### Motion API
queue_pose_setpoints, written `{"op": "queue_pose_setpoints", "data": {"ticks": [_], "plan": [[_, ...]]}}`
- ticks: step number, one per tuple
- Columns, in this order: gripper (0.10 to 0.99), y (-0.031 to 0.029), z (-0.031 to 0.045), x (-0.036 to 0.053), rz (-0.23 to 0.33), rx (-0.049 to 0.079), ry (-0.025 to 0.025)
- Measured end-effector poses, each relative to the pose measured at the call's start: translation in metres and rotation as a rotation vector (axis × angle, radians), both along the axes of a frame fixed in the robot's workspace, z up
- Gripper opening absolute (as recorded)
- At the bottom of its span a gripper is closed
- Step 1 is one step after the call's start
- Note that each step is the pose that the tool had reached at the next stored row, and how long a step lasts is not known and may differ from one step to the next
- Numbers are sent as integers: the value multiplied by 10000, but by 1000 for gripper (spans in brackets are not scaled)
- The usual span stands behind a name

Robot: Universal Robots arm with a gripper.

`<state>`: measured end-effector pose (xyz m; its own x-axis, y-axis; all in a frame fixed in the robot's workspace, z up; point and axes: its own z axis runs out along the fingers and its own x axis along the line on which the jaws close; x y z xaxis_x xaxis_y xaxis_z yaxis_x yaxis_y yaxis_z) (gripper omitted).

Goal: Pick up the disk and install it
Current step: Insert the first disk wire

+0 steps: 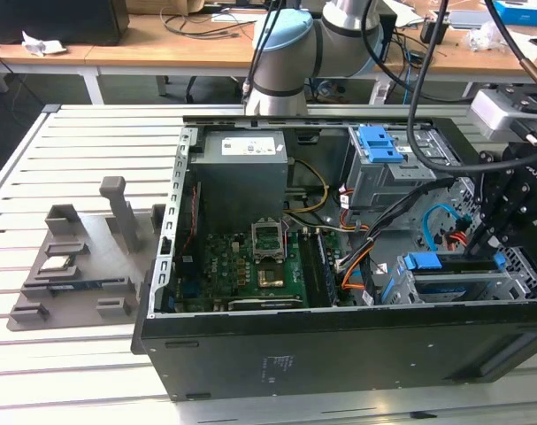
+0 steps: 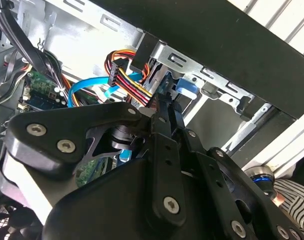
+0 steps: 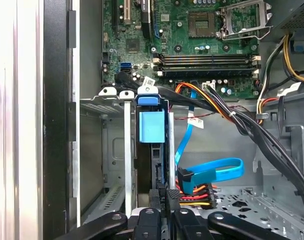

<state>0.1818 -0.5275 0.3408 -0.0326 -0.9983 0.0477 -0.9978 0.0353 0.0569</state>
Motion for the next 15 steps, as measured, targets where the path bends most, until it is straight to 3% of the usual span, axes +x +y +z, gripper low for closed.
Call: {"op": "queue_pose_setpoints", "data": {"ticks": [11, 12, 13, 15], "plan": [[169, 0, -43, -3, 0, -2, 1], [180, 0, -46, -3, 0, 2, 2], [247, 0, -46, -3, 0, 2, 1], [247, 12, -18, -4, -1, -6, -2]]}}
